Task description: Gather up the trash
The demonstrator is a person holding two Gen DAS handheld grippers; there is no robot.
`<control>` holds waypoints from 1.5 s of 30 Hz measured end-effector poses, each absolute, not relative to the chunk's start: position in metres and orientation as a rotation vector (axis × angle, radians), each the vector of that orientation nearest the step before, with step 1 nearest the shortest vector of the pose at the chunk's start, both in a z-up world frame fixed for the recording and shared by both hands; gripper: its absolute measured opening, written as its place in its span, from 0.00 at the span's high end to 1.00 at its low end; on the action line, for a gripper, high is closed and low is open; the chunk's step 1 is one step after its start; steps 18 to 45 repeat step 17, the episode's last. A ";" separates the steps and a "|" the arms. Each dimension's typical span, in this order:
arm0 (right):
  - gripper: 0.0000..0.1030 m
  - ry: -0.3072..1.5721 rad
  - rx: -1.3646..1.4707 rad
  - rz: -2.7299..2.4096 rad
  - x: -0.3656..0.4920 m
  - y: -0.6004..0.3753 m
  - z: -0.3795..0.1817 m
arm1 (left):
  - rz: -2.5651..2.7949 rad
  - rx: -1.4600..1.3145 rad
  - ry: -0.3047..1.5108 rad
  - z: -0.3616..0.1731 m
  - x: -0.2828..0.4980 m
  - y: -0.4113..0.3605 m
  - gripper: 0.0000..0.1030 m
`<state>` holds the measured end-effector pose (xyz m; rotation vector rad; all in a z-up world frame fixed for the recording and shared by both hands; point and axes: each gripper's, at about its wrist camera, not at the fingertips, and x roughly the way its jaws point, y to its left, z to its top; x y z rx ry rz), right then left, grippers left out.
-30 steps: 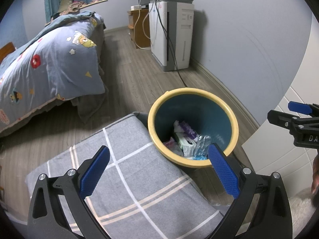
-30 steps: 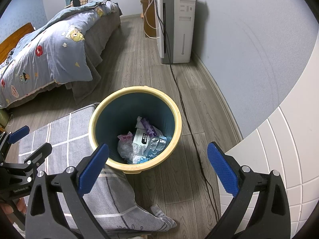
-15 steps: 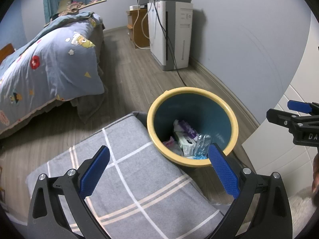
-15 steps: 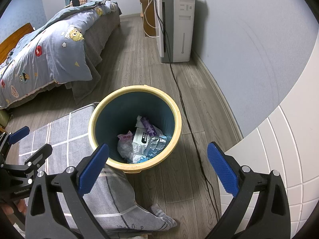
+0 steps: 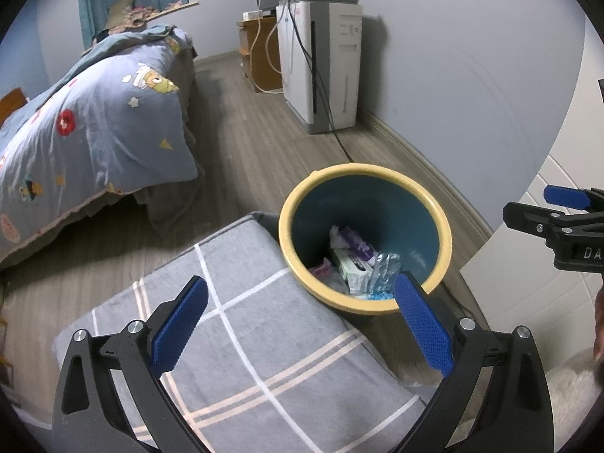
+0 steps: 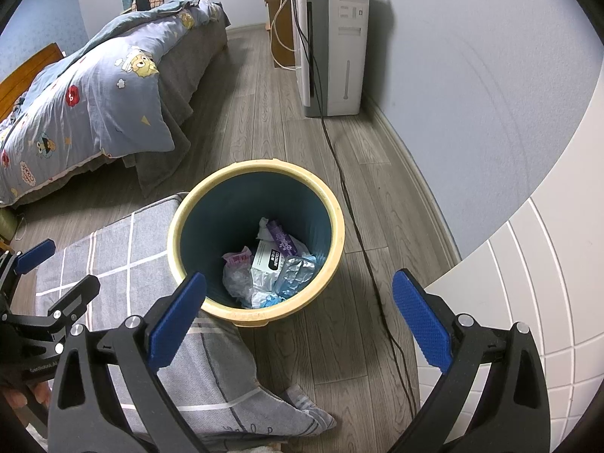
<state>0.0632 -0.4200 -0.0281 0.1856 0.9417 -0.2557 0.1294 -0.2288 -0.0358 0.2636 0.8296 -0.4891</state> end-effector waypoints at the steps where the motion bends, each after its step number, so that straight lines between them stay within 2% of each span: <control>1: 0.06 0.942 0.185 -0.257 0.063 -0.419 -0.028 | -0.491 0.263 0.830 -0.035 0.129 -0.228 0.05; 45: 0.06 0.975 0.233 -0.294 0.062 -0.415 -0.034 | -0.516 0.286 0.821 -0.030 0.122 -0.226 0.05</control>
